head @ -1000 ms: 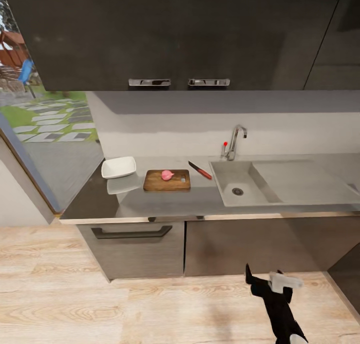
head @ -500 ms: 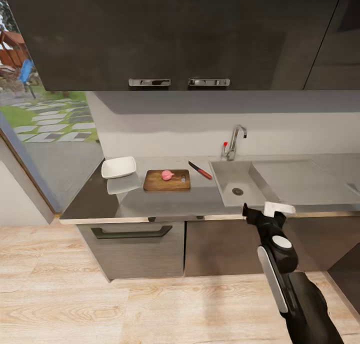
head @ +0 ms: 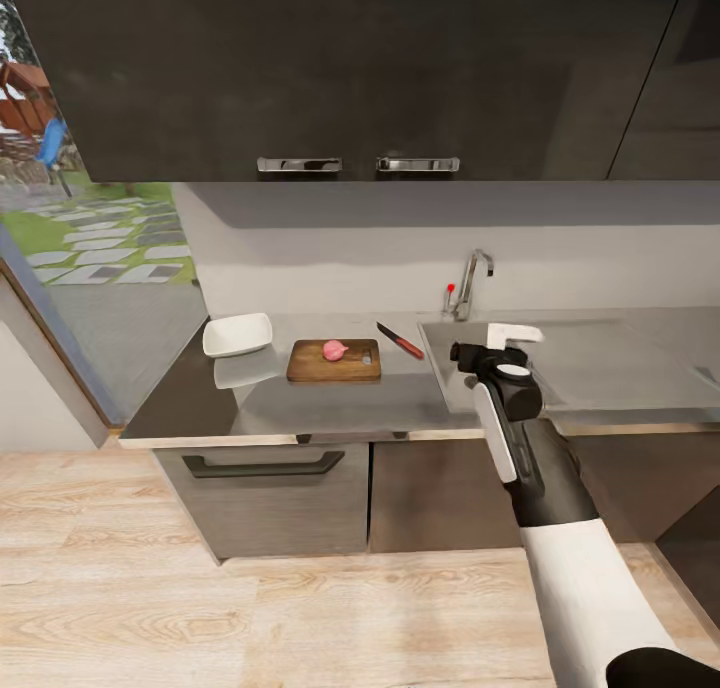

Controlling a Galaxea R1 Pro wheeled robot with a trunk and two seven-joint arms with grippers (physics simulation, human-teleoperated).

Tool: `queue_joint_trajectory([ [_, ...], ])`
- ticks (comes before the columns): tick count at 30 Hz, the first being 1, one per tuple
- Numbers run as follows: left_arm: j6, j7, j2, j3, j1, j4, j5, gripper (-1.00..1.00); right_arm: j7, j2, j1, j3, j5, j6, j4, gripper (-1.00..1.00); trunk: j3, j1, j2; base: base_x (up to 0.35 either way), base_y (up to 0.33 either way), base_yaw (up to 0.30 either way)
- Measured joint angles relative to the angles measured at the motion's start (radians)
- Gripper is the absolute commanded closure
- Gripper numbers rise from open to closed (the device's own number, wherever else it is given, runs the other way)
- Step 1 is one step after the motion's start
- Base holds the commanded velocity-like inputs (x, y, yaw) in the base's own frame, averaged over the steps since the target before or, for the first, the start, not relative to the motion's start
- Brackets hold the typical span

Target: In the kitchen, take the Vidalia onion out of the sink, dice it on the chopping board with the paring knife, put the diced onion into the bowl on the countertop, then place both the paring knife and the chopping board into the sink.

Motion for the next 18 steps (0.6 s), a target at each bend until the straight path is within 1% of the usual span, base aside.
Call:
queue_joint_trajectory([
  [1, -0.001, 0.0, -0.001, -0.001, 0.0, -0.001, 0.0, -1.0, 0.001, 0.01, -0.027, 0.002, -0.002, -0.002, 0.056, -1.0, 0.0, 0.0, 0.0, 0.0, 0.0, 0.0],
  [5, -0.001, 0.0, -0.001, -0.001, 0.001, -0.001, 0.0, -1.0, 0.004, 0.028, -0.085, 0.003, -0.002, -0.005, 0.168, -1.0, 0.0, 0.0, 0.0, 0.0, 0.0, 0.0],
  [10, -0.001, 0.0, -0.001, -0.001, 0.001, -0.001, 0.0, -1.0, 0.01, 0.032, -0.107, 0.005, -0.005, -0.015, 0.211, -1.0, 0.0, 0.0, 0.0, 0.0, 0.0, 0.0],
  [13, -0.001, 0.0, -0.001, -0.001, 0.001, 0.0, 0.0, -1.0, 0.055, 0.032, -0.111, 0.007, -0.007, -0.018, 0.218, -1.0, 0.0, 0.0, 0.0, 0.037, 0.023, 0.0],
  [14, -0.001, 0.0, -0.001, -0.001, 0.001, 0.002, 0.0, -1.0, 0.134, 0.025, -0.112, 0.007, -0.007, -0.018, 0.22, -1.0, 0.0, 0.0, 0.0, 0.132, 0.096, 0.0],
  [15, -0.001, 0.0, -0.001, -0.001, 0.001, 0.003, 0.0, -1.0, 0.157, 0.023, -0.112, 0.007, -0.004, -0.017, 0.22, -1.0, 0.0, 0.0, 0.0, 0.151, 0.115, 0.0],
  [18, -0.001, 0.0, -0.001, -0.001, 0.001, 0.004, 0.0, -1.0, 0.186, 0.021, -0.112, 0.007, -0.002, -0.017, 0.221, -1.0, 0.0, 0.0, 0.0, 0.174, 0.135, 0.0],
])
